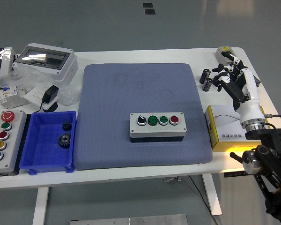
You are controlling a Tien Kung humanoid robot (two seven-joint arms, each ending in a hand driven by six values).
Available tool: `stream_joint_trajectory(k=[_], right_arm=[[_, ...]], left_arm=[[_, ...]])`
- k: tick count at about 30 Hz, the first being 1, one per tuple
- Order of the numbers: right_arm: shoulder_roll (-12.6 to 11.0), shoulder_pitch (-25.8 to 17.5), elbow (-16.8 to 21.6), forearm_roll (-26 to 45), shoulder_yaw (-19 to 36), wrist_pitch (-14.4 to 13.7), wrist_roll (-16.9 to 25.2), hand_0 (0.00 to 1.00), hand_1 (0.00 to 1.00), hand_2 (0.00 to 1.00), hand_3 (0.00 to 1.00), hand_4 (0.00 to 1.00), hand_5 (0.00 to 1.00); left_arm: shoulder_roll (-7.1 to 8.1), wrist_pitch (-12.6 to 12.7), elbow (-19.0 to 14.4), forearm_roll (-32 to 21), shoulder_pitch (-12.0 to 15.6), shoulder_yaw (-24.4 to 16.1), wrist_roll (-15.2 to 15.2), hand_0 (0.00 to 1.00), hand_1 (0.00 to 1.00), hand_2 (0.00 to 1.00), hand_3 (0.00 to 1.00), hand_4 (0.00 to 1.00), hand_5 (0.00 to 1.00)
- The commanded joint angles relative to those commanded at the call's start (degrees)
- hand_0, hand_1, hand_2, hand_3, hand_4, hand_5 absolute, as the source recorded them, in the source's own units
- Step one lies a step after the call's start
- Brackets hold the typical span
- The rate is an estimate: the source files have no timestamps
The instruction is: Pick up the button,place it on the desk,press the button,press the button
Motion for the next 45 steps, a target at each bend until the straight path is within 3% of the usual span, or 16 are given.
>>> stream_joint_trajectory(k=[2, 3, 8, 9, 14, 15, 20, 21, 26, 27, 32, 33, 45], right_arm=[[-0.1, 0.0, -0.3, 2.3, 0.2, 0.6, 0.7, 0.406, 0.485, 0.587, 0.697, 0.531, 0.245], [-0.2, 0.0, -0.4, 3.3, 0.3, 1.0, 0.9, 0.524, 0.605, 0.653, 0.69, 0.548, 0.235], [-0.3, -0.3, -0.9, 4.6, 0.2, 2.1, 0.6, 0.524, 0.605, 0.653, 0.69, 0.548, 0.235], [-0.3, -0.4, -0.9, 4.4, 0.1, 2.2, 0.4, 0.641, 0.672, 0.694, 0.69, 0.592, 0.242], [-0.1, -0.4, -1.5, 4.0, -0.3, 2.6, -0.2, 0.641, 0.672, 0.694, 0.69, 0.592, 0.242], [0.0, -0.4, -1.6, 4.0, -0.3, 2.7, -0.3, 0.742, 0.724, 0.744, 0.718, 0.707, 0.336], [0.2, -0.6, -2.1, 4.3, -0.4, 3.1, -0.8, 0.742, 0.724, 0.744, 0.718, 0.707, 0.336], [0.3, -0.8, -2.3, 4.7, -0.4, 3.2, -0.8, 0.888, 0.823, 0.874, 0.946, 0.836, 0.546], [0.7, -1.1, -2.8, 6.4, -0.2, 3.5, -0.8, 0.888, 0.823, 0.874, 0.946, 0.836, 0.546], [0.9, -1.2, -2.9, 6.7, -0.1, 3.6, -0.8, 0.951, 0.866, 0.909, 0.948, 0.916, 0.796], [1.5, -1.0, -3.1, 7.4, 0.0, 3.8, -0.7, 0.951, 0.866, 0.909, 0.948, 0.916, 0.796], [1.6, -1.0, -3.1, 7.5, 0.0, 3.8, -0.7, 0.962, 0.875, 0.906, 0.91, 0.936, 0.922], [2.0, -1.6, -3.0, 9.0, 1.0, 4.1, -0.4, 0.95, 0.856, 0.868, 0.843, 0.923, 0.927]], left_arm=[[0.14, 0.0, 0.0, 0.3, -0.1, -0.2, 0.1, 0.644, 0.565, 0.618, 0.603, 0.673, 0.077], [0.21, 0.0, 0.0, 0.4, -0.1, -0.2, 0.1, 0.643, 0.567, 0.618, 0.605, 0.672, 0.08], [0.75, 0.1, 0.0, 0.4, -0.2, -0.2, 0.2, 0.643, 0.567, 0.618, 0.605, 0.672, 0.08], [0.88, 0.1, 0.0, 0.5, -0.2, -0.2, 0.2, 0.644, 0.566, 0.618, 0.603, 0.671, 0.086], [1.61, 0.2, 0.0, 0.7, -0.4, -0.4, 0.3, 0.644, 0.566, 0.618, 0.603, 0.671, 0.086], [1.71, 0.1, 0.0, 0.7, -0.4, -0.4, 0.4, 0.644, 0.567, 0.618, 0.604, 0.672, 0.087], [2.19, 0.1, 0.0, 1.0, -0.6, -0.5, 0.5, 0.644, 0.567, 0.618, 0.604, 0.672, 0.087], [2.33, 0.1, 0.0, 1.0, -0.7, -0.5, 0.5, 0.644, 0.567, 0.619, 0.604, 0.668, 0.093], [2.93, 0.0, 0.0, 1.2, -1.0, -0.6, 0.7, 0.644, 0.567, 0.619, 0.604, 0.668, 0.093], [3.11, 0.0, 0.0, 1.2, -1.1, -0.6, 0.7, 0.644, 0.571, 0.619, 0.606, 0.665, 0.099], [3.63, 0.0, 0.0, 1.5, -1.3, -0.7, 0.8, 0.644, 0.571, 0.619, 0.606, 0.665, 0.099], [3.68, 0.0, 0.0, 1.5, -1.4, -0.8, 0.8, 0.645, 0.586, 0.619, 0.606, 0.665, 0.102], [3.66, 0.0, 0.0, 1.8, -1.3, -0.9, 0.8, 0.65, 0.614, 0.62, 0.607, 0.666, 0.109]])
